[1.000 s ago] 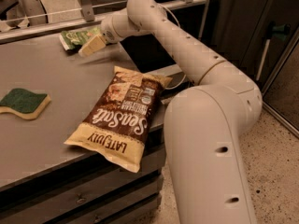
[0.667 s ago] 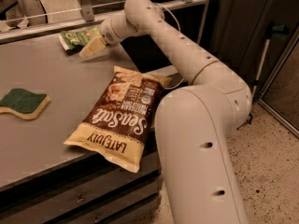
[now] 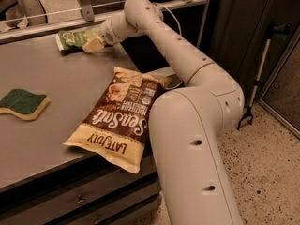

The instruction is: Pick green jalapeno chip bag

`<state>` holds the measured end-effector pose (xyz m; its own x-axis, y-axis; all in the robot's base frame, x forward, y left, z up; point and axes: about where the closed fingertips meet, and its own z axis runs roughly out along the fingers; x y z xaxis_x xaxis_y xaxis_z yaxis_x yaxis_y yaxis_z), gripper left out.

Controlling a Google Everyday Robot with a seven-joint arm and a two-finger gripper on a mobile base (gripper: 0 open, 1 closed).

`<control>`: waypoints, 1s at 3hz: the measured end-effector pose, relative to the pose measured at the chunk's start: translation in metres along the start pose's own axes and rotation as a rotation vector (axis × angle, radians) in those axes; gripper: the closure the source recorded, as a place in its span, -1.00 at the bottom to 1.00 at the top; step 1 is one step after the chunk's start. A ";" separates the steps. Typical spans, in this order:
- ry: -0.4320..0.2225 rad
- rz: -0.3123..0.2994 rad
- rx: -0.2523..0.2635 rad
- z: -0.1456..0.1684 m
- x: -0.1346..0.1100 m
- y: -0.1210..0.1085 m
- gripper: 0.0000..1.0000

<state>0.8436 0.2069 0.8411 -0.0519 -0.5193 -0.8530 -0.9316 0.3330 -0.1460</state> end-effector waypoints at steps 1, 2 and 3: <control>-0.003 -0.002 -0.004 -0.003 -0.001 -0.001 0.27; -0.019 -0.024 -0.008 -0.013 -0.006 0.001 0.73; -0.059 -0.071 -0.009 -0.040 -0.025 0.009 1.00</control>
Offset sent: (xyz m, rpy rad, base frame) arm -0.0144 -0.0213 0.0302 0.0206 -0.0590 0.0371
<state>0.8225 0.1912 0.8815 0.0357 -0.4937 -0.8689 -0.9355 0.2893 -0.2028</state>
